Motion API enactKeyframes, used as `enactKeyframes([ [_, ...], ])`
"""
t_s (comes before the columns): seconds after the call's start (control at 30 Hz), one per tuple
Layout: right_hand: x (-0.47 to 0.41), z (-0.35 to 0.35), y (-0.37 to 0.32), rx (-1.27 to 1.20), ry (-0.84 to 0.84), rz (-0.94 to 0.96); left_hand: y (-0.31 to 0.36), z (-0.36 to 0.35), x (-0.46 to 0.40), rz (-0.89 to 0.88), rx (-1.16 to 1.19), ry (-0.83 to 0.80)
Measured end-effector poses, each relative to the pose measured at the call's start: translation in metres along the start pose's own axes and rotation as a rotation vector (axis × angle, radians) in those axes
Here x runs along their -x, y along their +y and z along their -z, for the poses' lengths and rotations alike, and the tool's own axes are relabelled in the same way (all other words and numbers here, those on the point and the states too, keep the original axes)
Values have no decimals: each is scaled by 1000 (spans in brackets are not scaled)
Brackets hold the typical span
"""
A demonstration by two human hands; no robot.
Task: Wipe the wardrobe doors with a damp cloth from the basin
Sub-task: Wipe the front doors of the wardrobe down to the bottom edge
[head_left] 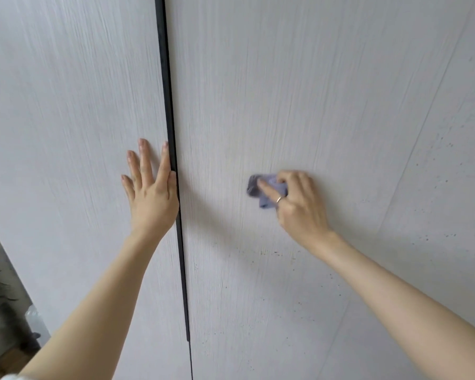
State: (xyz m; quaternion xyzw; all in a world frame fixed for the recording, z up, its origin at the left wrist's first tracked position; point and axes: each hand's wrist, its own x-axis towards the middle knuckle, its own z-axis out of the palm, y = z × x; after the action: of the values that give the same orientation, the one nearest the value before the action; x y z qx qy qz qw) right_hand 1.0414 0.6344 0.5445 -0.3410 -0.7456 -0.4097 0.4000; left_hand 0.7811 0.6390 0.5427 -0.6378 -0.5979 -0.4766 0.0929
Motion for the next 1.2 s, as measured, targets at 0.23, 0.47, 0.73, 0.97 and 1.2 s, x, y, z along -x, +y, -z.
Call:
enactKeyframes([
  [0.23,57,14,6,63,-275,421,6,-6,4,56,36,29],
  [0.47,18,34,54,94,93,-191,10,-9,6,93,71,48],
  [0.73,120,37,37,105,-353,207,8,-11,11,87,66,35],
  [0.97,58,58,93,151,-31,-307,13,-18,11,131,86,81],
  [1.2,152,51,55,162,-316,-149,9,-19,12,121,100,87],
])
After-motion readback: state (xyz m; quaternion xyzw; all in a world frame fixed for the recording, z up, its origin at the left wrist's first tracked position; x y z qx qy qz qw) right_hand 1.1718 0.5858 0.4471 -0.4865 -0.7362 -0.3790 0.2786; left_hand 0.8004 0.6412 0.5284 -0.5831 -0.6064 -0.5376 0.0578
